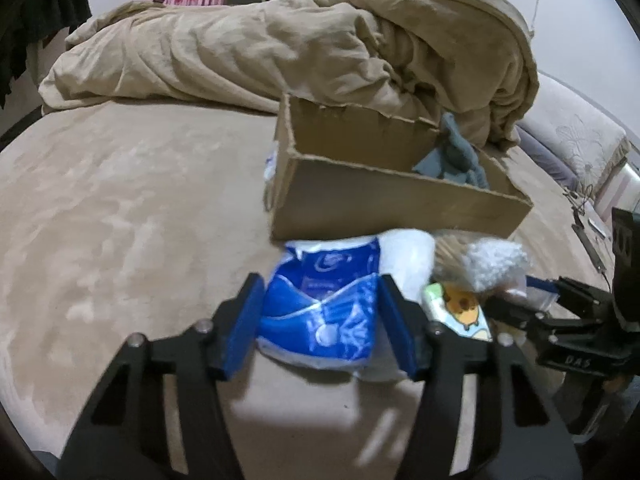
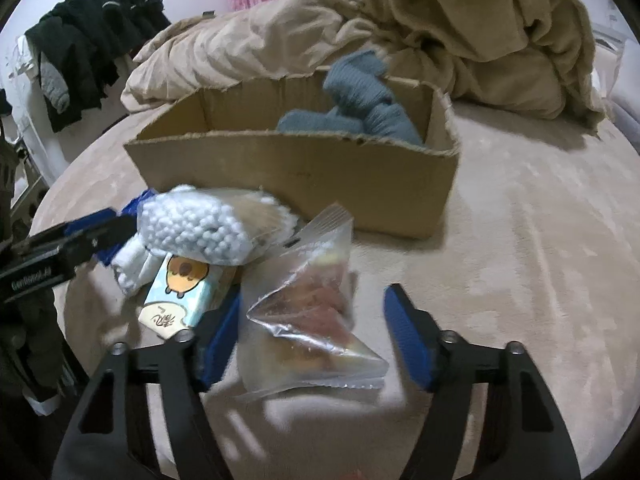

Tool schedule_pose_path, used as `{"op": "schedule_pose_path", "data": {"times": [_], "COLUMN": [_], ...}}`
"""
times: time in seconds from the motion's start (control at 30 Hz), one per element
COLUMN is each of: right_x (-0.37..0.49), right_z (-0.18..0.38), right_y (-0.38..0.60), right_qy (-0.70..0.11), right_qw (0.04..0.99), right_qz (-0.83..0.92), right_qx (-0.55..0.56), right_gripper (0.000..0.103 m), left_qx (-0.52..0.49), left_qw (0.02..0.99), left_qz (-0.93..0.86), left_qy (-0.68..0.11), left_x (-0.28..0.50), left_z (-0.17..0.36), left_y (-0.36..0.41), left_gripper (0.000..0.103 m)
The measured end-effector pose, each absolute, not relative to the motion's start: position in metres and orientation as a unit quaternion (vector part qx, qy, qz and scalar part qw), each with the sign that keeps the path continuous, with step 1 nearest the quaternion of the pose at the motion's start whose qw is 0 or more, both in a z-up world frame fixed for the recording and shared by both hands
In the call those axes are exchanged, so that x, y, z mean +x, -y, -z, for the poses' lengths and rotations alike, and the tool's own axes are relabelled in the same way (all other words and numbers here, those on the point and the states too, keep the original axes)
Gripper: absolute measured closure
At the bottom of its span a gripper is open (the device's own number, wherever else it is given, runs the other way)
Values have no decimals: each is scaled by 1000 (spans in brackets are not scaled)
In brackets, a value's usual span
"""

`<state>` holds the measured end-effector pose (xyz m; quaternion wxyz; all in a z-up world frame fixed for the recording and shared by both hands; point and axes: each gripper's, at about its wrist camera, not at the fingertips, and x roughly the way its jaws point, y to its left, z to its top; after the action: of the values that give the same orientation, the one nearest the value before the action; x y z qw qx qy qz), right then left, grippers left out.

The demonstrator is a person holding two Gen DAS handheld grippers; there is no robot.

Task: Organize objects
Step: 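Grasp the blue tissue pack with the left tool while the right tool grasps the clear snack bag, then carry the blue pack into the box with the left tool while the right tool drops the snack bag in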

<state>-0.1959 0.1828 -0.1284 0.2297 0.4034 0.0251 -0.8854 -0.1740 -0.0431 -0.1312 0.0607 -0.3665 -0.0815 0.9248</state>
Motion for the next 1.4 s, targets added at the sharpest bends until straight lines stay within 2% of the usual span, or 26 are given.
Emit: {"op": "schedule_pose_path", "data": {"times": [0.07, 0.27, 0.5, 0.8, 1.4], "right_x": [-194, -188, -175, -154, -132], "right_z": [130, 127, 113, 69, -57], "right_y": [-179, -183, -199, -218, -207], "right_qy": [-33, -33, -26, 6, 16], "right_qw": [238, 236, 217, 213, 236], "right_qz": [882, 884, 896, 907, 930], "right_qx": [406, 403, 386, 363, 281], "right_gripper": [49, 51, 51, 51, 51], "left_qx": [-366, -365, -362, -343, -288], "left_qw": [64, 62, 56, 51, 65], "left_qz": [-925, -926, -927, -935, -952], "left_qy": [81, 72, 77, 70, 82], "left_x": [-172, -160, -136, -100, -98], "left_z": [131, 127, 113, 66, -40], "left_y": [41, 37, 37, 31, 44], "left_gripper": [49, 53, 53, 53, 53]}}
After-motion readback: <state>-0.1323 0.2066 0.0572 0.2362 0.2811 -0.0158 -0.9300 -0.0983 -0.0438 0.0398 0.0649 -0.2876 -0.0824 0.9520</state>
